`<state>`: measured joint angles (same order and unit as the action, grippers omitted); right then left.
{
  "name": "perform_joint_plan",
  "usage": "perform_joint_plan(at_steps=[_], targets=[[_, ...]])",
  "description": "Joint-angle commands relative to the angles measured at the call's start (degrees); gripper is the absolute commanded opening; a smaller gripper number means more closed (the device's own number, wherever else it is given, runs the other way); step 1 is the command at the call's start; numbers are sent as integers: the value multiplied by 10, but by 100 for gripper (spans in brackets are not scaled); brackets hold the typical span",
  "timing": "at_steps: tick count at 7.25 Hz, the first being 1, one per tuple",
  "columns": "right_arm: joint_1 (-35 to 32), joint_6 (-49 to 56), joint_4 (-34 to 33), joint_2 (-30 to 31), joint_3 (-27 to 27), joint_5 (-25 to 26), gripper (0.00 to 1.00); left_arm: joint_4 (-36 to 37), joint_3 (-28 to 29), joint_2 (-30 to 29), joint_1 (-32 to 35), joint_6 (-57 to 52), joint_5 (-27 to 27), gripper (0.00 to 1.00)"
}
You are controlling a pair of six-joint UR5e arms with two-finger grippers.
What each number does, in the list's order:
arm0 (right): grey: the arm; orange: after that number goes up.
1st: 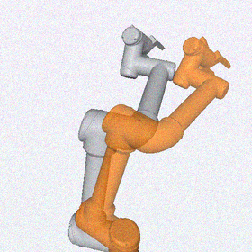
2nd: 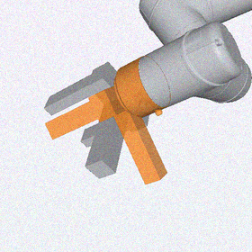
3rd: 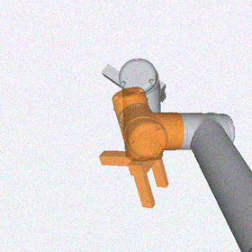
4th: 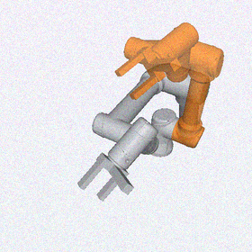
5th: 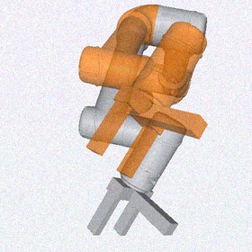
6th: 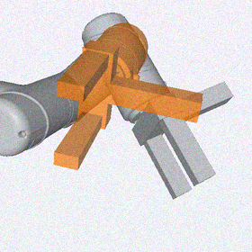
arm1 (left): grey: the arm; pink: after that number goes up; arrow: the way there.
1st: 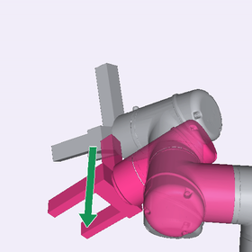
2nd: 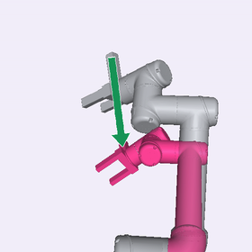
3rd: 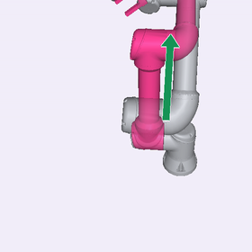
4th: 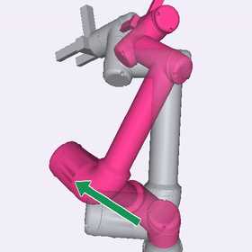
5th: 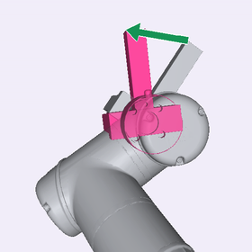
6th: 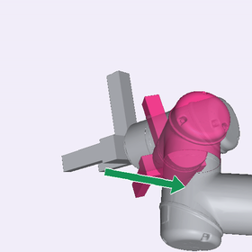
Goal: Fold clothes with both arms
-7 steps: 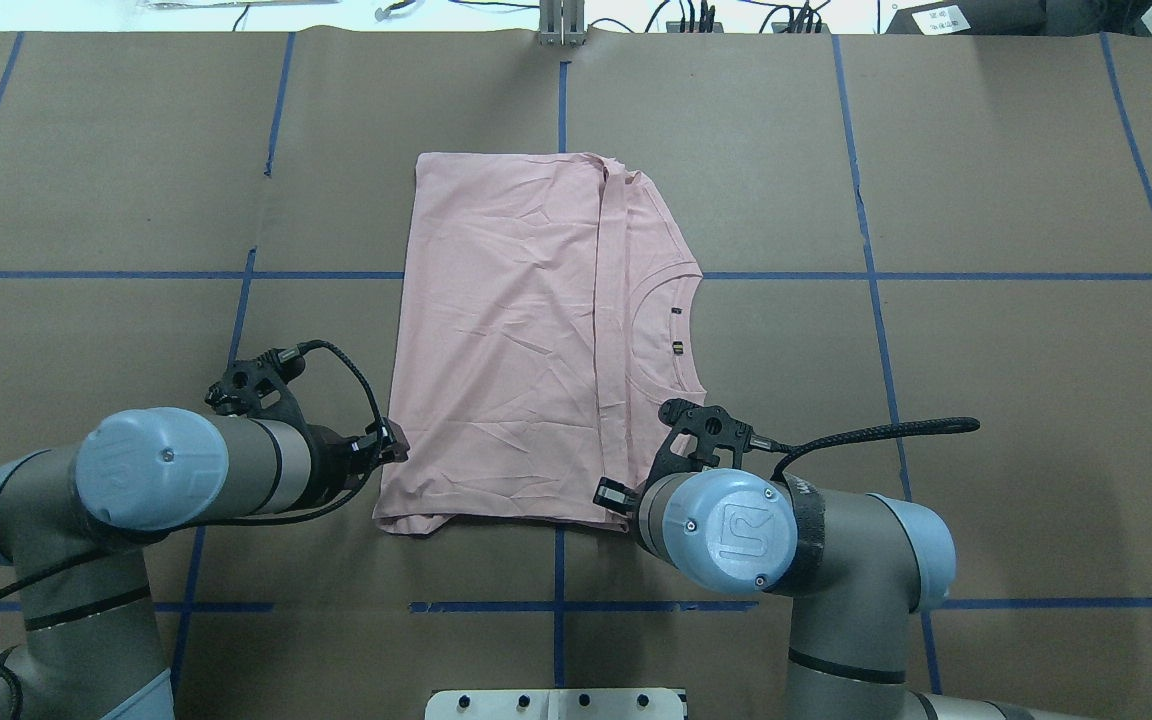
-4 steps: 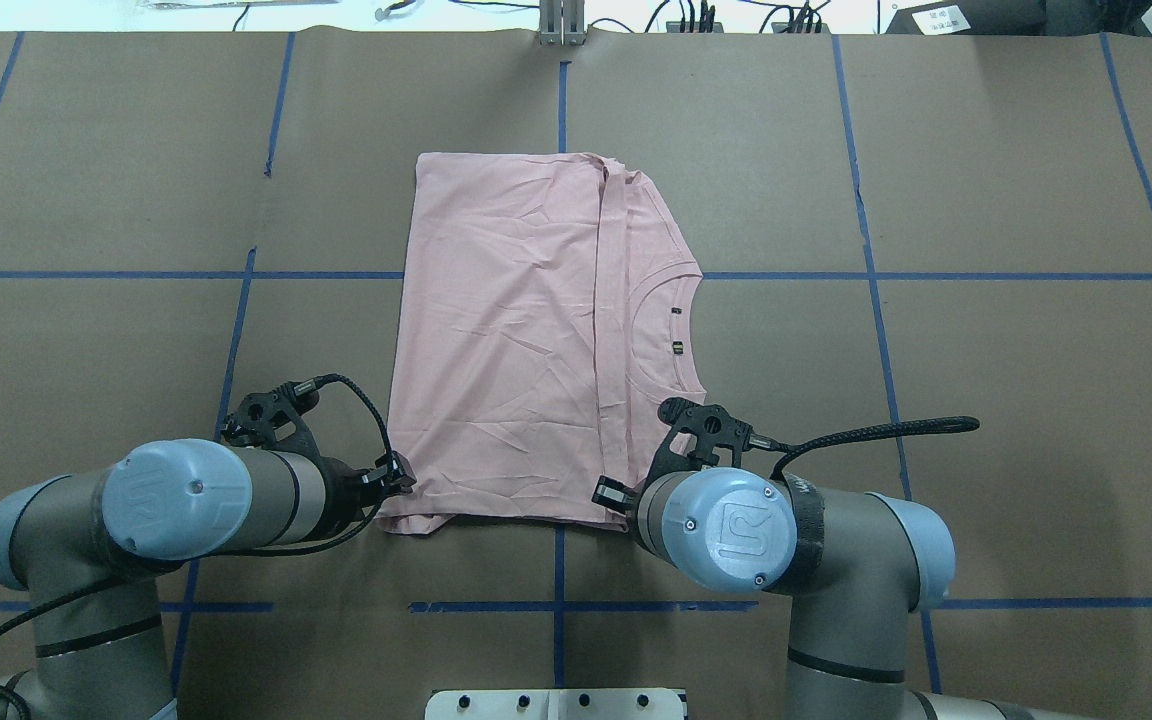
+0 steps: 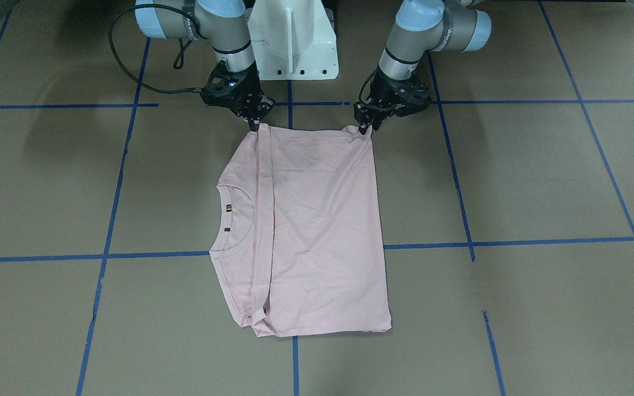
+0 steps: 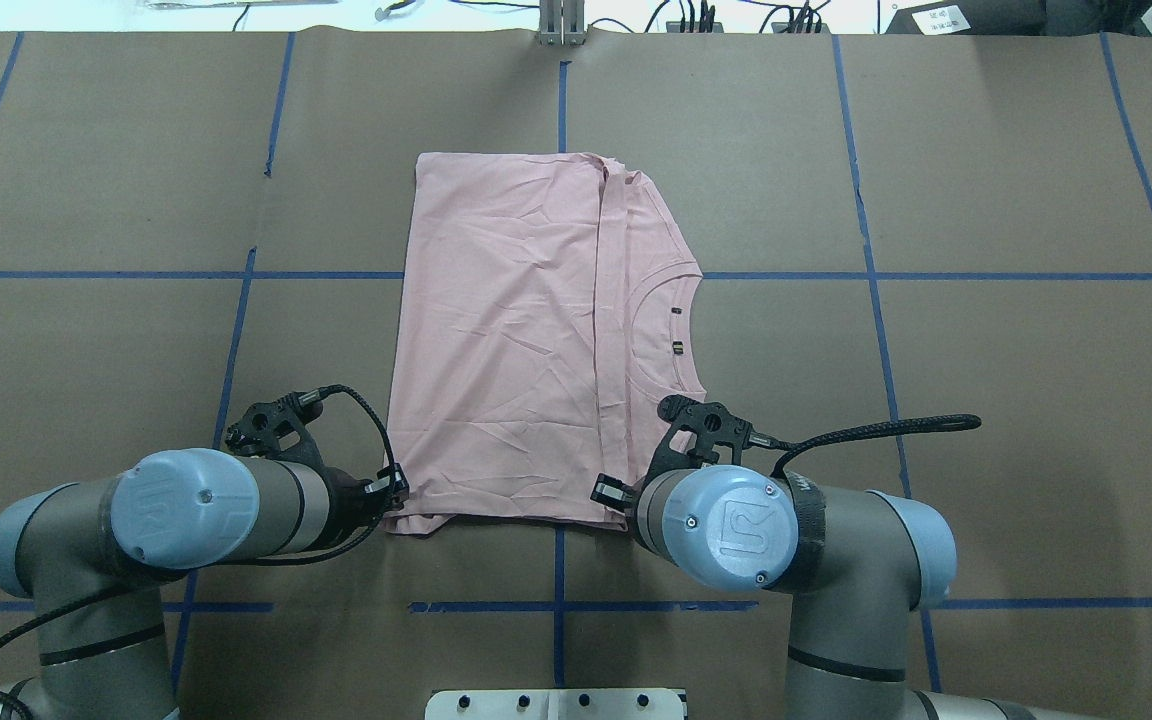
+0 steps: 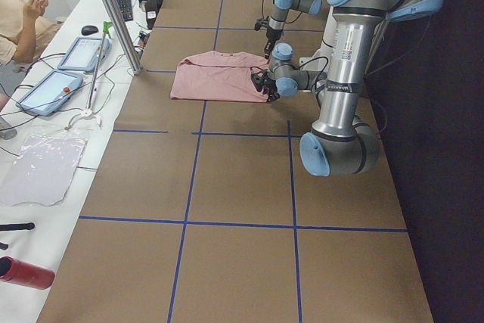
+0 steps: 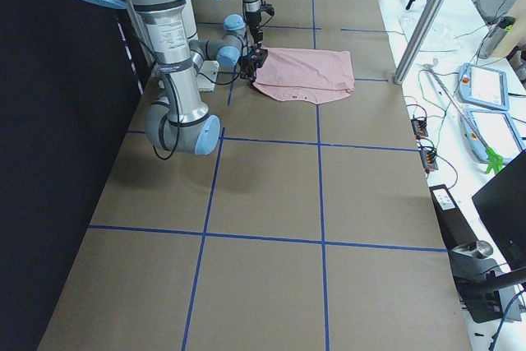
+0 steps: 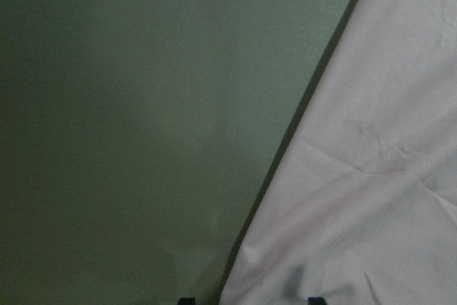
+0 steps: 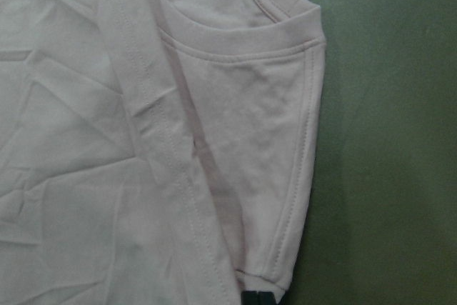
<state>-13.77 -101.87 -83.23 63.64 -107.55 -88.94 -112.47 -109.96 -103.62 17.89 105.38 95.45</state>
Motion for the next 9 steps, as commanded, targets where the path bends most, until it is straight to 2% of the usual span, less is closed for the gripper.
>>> perform_joint_plan(at_steps=[1, 3, 6, 8, 9], targets=[[-1, 0, 0, 0, -1, 0, 0, 25, -1, -3, -9, 0, 0, 0], [-3, 0, 0, -1, -2, 0, 0, 26, -8, -5, -9, -1, 0, 0], [-6, -1, -4, 10, -29, -2, 0, 87, -85, -20, -8, -1, 2, 0], [-7, -16, -5, 55, -86, -3, 0, 100, -110, -33, -8, 10, 2, 0], [-6, -32, -6, 96, -133, -4, 0, 132, -152, -34, -8, 17, 3, 0]])
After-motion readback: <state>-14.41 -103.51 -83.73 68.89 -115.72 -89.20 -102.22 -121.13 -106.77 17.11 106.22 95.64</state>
